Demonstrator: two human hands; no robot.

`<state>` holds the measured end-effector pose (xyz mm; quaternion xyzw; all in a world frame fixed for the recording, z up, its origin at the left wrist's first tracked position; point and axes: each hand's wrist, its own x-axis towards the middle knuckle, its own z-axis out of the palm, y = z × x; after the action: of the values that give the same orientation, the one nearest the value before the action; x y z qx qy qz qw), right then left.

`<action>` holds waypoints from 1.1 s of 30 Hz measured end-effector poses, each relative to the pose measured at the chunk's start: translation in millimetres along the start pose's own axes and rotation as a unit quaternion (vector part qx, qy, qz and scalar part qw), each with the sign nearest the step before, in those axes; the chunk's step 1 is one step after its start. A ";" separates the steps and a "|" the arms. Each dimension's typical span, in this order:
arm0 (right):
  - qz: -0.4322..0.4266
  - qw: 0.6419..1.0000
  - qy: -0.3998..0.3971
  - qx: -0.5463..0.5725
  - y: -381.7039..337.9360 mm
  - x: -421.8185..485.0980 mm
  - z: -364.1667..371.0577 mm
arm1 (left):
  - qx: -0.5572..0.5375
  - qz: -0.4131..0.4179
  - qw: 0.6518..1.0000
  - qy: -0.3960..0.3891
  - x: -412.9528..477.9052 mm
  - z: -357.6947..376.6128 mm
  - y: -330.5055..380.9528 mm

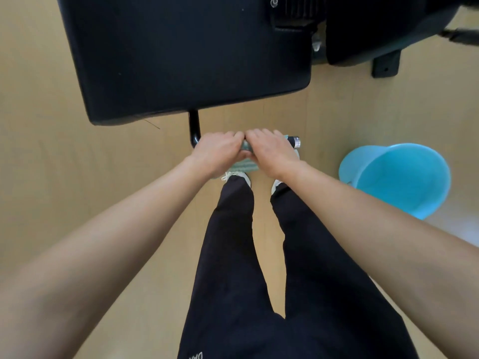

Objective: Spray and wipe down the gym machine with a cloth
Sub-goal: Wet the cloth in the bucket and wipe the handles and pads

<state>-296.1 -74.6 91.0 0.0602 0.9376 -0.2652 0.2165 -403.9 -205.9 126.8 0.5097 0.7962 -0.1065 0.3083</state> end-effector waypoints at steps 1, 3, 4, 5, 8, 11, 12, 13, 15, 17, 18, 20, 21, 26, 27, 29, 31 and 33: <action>0.007 1.000 0.004 -0.001 6.8 -3.3 0.9 | 0.004 0.003 1.000 0.001 4.8 -0.3 6.2; 0.021 1.000 0.008 0.010 23.7 -12.4 1.3 | 0.013 -0.002 1.000 0.004 17.4 -0.1 23.3; 0.028 0.999 0.001 0.018 33.1 -17.6 0.0 | 0.016 -0.007 1.000 0.004 23.7 0.8 34.0; 0.038 0.999 -0.008 0.028 42.8 -22.4 -1.6 | 0.016 -0.010 1.000 0.004 29.6 2.9 44.3; 0.072 0.995 -0.038 0.054 64.2 -32.8 -6.4 | 0.000 -0.011 0.999 0.032 40.3 8.2 65.8; 0.096 0.992 -0.060 0.053 68.4 -34.9 -6.4 | -0.070 -0.012 0.997 0.038 38.1 4.8 62.9; 0.103 0.990 -0.068 0.061 66.3 -34.4 -7.5 | -0.101 -0.014 0.994 0.037 33.9 1.7 57.5; 0.108 0.988 -0.075 0.077 62.6 -33.7 -9.3 | -0.126 -0.025 0.991 0.050 28.5 0.5 49.8; 0.109 0.983 -0.083 0.118 51.2 -30.7 -13.5 | -0.141 -0.076 0.981 0.108 13.6 2.1 24.8; 0.092 0.985 -0.077 0.126 35.1 -23.4 -15.8 | -0.115 -0.132 0.973 0.149 -4.1 8.1 -5.9; 0.083 0.987 -0.074 0.115 25.7 -17.0 -15.4 | -0.093 -0.143 0.974 0.147 -12.5 11.4 -18.9; 0.065 0.991 -0.075 0.095 4.6 -1.5 -13.8 | -0.062 -0.126 0.980 0.138 -21.4 19.2 -33.9; 0.053 0.992 -0.074 0.090 -6.9 6.1 -12.6 | -0.065 -0.116 0.980 0.148 -21.8 22.8 -35.8; 0.045 0.994 -0.021 0.093 -34.0 15.3 -6.7 | -0.072 -0.163 0.959 0.221 -14.2 32.9 -26.2; 0.045 0.994 -0.017 0.096 -29.9 12.4 -7.1 | -0.065 -0.170 0.958 0.222 -13.7 34.3 -26.1; 0.066 0.993 -0.022 0.095 -12.7 6.6 -7.9 | -0.053 -0.172 0.958 0.225 -11.8 36.7 -27.5; 0.117 0.988 -0.037 0.094 15.4 -1.2 -7.7 | -0.053 -0.175 0.956 0.230 -9.4 38.5 -27.4; 0.163 0.980 -0.040 0.103 40.7 -11.4 -7.9 | -0.054 -0.183 0.953 0.236 -6.9 41.4 -27.1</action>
<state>-279.6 -35.8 82.9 0.2235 0.8734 -0.3239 0.2870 -409.8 -243.4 94.5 0.3481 0.9305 0.0057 0.1137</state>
